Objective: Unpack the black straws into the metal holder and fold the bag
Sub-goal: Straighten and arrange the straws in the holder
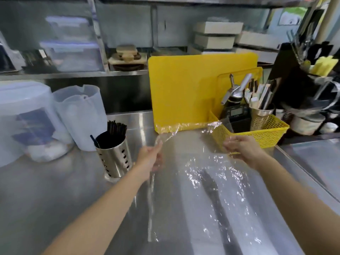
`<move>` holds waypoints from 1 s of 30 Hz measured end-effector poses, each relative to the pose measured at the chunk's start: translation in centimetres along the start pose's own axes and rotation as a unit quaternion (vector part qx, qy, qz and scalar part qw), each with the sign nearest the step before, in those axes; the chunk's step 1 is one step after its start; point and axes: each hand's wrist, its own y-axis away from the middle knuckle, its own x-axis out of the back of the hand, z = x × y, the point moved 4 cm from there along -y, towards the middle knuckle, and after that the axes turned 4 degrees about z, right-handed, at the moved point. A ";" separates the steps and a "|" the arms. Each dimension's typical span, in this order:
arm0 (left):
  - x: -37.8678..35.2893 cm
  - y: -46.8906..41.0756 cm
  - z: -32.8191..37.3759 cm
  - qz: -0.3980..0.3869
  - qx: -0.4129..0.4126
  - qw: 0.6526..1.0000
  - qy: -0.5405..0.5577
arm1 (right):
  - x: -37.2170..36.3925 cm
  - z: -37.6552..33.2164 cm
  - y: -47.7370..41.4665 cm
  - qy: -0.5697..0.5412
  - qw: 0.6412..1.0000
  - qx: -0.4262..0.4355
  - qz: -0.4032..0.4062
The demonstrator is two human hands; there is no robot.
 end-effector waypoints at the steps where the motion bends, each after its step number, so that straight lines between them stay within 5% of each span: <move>1: 0.0 -0.1 -1.2 -0.014 0.019 1.000 -0.018 | 0.0 1.2 -0.5 0.007 1.000 -0.017 0.000; 9: 0.3 -0.5 -6.6 0.011 0.027 0.987 -0.160 | -2.2 8.3 -3.4 0.098 0.993 -0.057 -0.023; 16: 0.3 -1.2 -8.5 0.016 -0.023 0.913 -0.407 | -2.7 11.8 -5.3 0.294 0.956 0.009 0.008; 30: 2.7 -1.2 -10.1 0.014 -0.017 0.905 -0.425 | -3.5 11.4 -4.6 0.488 0.871 0.029 0.037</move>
